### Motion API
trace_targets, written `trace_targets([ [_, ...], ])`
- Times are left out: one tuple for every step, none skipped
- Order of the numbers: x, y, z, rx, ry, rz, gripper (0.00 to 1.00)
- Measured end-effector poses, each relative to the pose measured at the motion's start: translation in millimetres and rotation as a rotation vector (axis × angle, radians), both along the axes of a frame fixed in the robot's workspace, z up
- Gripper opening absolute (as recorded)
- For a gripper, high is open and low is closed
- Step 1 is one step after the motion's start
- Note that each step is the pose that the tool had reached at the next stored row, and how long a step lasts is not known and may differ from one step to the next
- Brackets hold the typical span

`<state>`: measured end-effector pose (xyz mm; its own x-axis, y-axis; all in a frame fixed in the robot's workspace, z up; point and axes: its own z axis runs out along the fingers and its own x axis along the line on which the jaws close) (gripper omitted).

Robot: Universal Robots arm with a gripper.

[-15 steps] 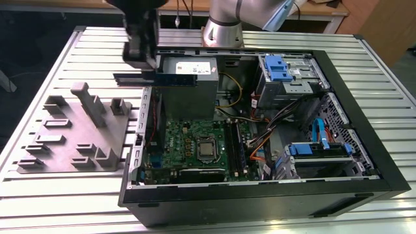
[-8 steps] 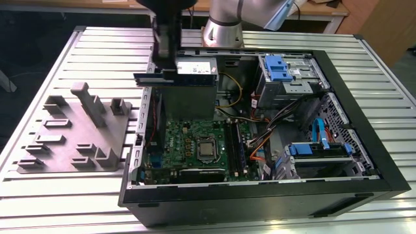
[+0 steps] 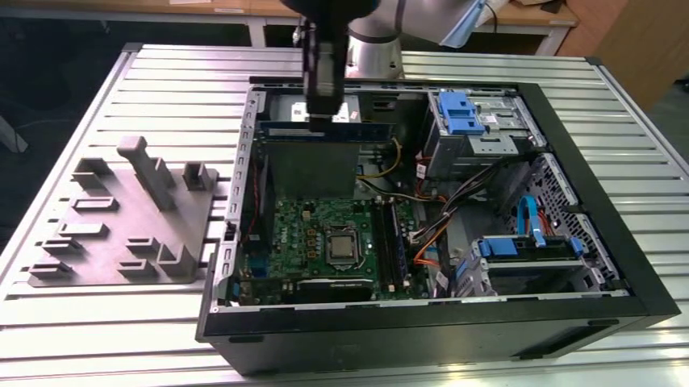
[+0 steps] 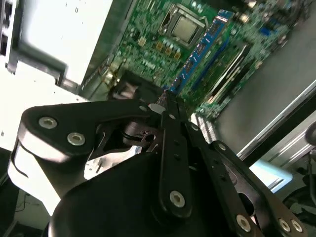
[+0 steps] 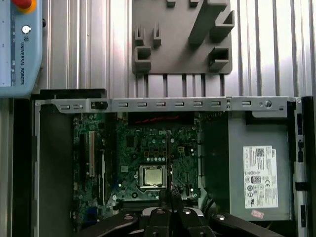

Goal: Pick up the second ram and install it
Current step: 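Pick up the second ram and move it above second insertion slot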

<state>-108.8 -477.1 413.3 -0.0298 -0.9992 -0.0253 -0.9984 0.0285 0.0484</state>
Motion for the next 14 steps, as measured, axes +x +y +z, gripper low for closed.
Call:
trace_targets([
  [4.5,0.0,0.0,0.0,0.0001,0.0,0.11],
  [8.9,0.0,0.0,0.0,0.0001,0.0,0.11],
  [13.0,0.0,0.0,-0.0001,0.0001,0.0,0.11],
  [16.4,0.0,0.0,0.0,0.0002,0.0,0.11],
  [19.6,0.0,0.0,0.0,0.0002,0.0,0.11],
  [22.6,0.0,0.0,0.0,0.0002,0.0,0.11],
  [24.8,0.0,0.1,-0.0001,0.0002,0.0,0.11],
  [25.2,-0.1,0.0,0.0,0.0002,0.0,0.11],
  [25.2,0.0,0.0,0.0,0.0002,0.0,0.11],
  [25.2,0.0,0.0,0.0,0.0002,0.0,0.11],
  [25.2,0.0,0.0,0.0001,0.0001,0.0,0.11],
  [25.3,0.0,0.0,0.0001,0.0001,0.0,0.11],
  [25.3,0.0,-0.1,0.0002,0.0001,0.0,0.11],
  [25.3,0.1,-0.9,0.0005,0.0,0.0,0.11],
])
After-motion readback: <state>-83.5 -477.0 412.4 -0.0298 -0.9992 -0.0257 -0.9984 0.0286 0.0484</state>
